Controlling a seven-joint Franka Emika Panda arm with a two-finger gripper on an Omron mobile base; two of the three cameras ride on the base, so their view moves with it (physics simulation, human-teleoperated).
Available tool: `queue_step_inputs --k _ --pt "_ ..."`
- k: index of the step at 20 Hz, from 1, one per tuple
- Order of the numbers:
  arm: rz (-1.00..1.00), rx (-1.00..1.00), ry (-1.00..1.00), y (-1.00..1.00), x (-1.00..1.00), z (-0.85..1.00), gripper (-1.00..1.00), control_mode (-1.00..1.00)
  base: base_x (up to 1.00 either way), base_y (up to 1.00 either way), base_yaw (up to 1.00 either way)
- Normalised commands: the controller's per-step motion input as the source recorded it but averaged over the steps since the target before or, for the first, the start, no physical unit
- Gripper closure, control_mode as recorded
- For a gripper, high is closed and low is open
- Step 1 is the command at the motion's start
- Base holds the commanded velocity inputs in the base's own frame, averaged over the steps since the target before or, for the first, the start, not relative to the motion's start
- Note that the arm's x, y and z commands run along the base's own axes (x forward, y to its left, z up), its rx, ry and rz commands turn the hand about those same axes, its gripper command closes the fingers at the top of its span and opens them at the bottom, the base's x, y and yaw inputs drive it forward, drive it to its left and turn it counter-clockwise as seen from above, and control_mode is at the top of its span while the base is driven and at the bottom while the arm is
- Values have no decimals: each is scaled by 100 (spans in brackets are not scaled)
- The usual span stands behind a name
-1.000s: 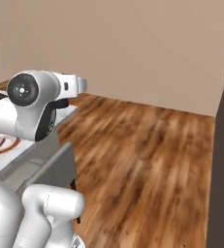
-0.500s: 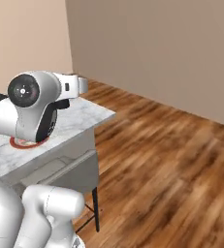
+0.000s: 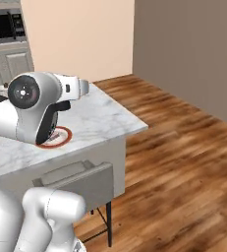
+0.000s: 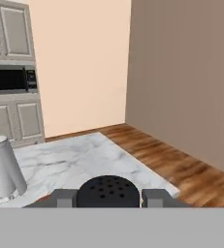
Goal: Retrieve the shaker from the cabinet and place it next the steak on a plate on the dining table.
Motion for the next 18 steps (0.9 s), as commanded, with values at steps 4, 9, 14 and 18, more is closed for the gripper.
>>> queue_step_inputs --k 4,9,14,18 --pt "0 0 0 0 0 0 100 100 80 -18 50" --pt "0 0 0 0 0 0 100 100 87 -22 51" --pt "0 0 0 0 0 0 100 100 93 -23 48" --pt "0 0 0 0 0 0 100 100 90 -29 44"
